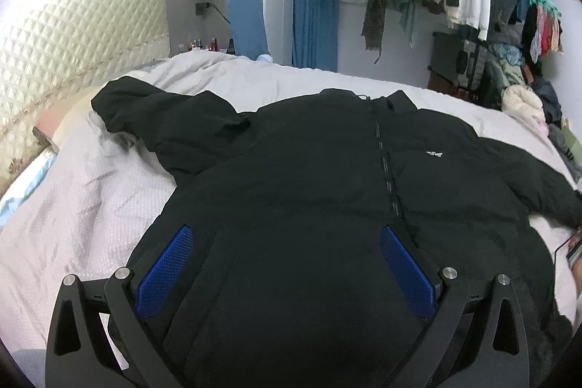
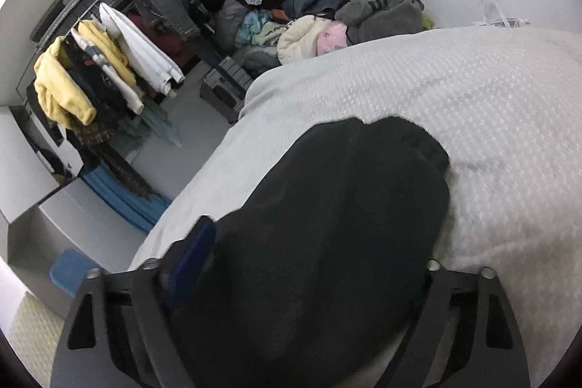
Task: Fold large clothes
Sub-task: 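Lift the sleeve cuff with the right gripper up off the bed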
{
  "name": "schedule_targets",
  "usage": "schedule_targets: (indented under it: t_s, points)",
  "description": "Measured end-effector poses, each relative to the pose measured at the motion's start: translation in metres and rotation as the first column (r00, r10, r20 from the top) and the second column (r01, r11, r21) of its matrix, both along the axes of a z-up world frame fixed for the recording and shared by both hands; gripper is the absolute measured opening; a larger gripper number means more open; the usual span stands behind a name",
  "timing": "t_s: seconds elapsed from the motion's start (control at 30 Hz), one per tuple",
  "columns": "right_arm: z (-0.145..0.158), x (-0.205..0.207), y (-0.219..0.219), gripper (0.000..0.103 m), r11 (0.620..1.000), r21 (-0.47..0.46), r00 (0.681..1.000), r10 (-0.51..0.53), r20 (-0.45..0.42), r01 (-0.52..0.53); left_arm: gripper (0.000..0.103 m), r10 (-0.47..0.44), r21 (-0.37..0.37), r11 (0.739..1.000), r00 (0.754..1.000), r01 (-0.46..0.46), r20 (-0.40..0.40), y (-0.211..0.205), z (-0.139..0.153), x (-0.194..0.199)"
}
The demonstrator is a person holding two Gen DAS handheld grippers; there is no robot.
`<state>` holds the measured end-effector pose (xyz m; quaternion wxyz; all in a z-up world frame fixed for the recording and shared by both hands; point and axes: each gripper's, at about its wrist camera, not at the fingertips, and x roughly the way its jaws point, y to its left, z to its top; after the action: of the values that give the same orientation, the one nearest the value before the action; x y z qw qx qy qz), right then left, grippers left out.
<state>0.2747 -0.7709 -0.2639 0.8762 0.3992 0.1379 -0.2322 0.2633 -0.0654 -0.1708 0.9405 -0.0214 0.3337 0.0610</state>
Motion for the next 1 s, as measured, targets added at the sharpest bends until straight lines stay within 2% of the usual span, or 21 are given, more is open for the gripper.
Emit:
schedule_targets:
  t_s: [0.03, 0.1, 0.17, 0.3, 0.4, 0.67, 0.77, 0.83, 1.0]
  points:
    - [0.000, 0.003, -0.003, 0.067, 1.000, 0.003, 1.000, -0.004, -0.007, 0.004, 0.103, -0.003, 0.003, 1.000, 1.000, 0.003, -0.005, -0.001, -0.001, 0.000]
    - [0.000, 0.005, -0.007, 0.041, 1.000, 0.009, 0.999, -0.019, -0.028, 0.019, 0.103, -0.003, 0.010, 1.000, 1.000, 0.004, -0.022, -0.002, -0.004, 0.003]
    - [0.004, 0.006, -0.012, 0.034, 1.000, 0.011, 0.999, -0.023, -0.039, 0.024, 0.103, -0.004, 0.007, 1.000, 0.999, 0.004, -0.039, 0.000, -0.006, 0.005]
    - [0.028, 0.001, -0.016, 0.013, 0.999, -0.025, 0.999, -0.022, -0.047, 0.021, 0.103, 0.004, 0.013, 1.000, 0.999, -0.004, -0.048, 0.004, -0.005, 0.006]
    - [0.056, -0.003, -0.012, 0.007, 0.995, -0.100, 0.998, -0.029, -0.062, 0.023, 0.103, 0.000, 0.022, 1.000, 0.999, 0.001, -0.049, 0.009, -0.001, 0.005]
    - [0.163, -0.007, 0.026, 0.006, 0.962, -0.273, 0.998, -0.039, -0.052, 0.024, 0.103, -0.006, 0.049, 0.999, 1.000, 0.007, -0.002, 0.027, 0.015, -0.006]
    - [0.210, -0.002, 0.061, 0.007, 0.937, -0.350, 0.999, -0.022, -0.046, 0.004, 0.103, -0.011, 0.084, 0.996, 1.000, 0.008, 0.029, 0.029, 0.023, -0.013]
    - [0.233, 0.001, 0.081, 0.007, 0.926, -0.378, 0.999, -0.005, -0.034, -0.009, 0.103, -0.029, 0.074, 0.997, 0.998, 0.026, 0.048, 0.031, 0.028, -0.020]
    - [0.303, 0.017, 0.158, 0.008, 0.871, -0.485, 0.997, 0.082, -0.004, -0.074, 0.103, -0.067, 0.106, 0.993, 0.991, 0.055, 0.114, 0.031, 0.041, -0.042]
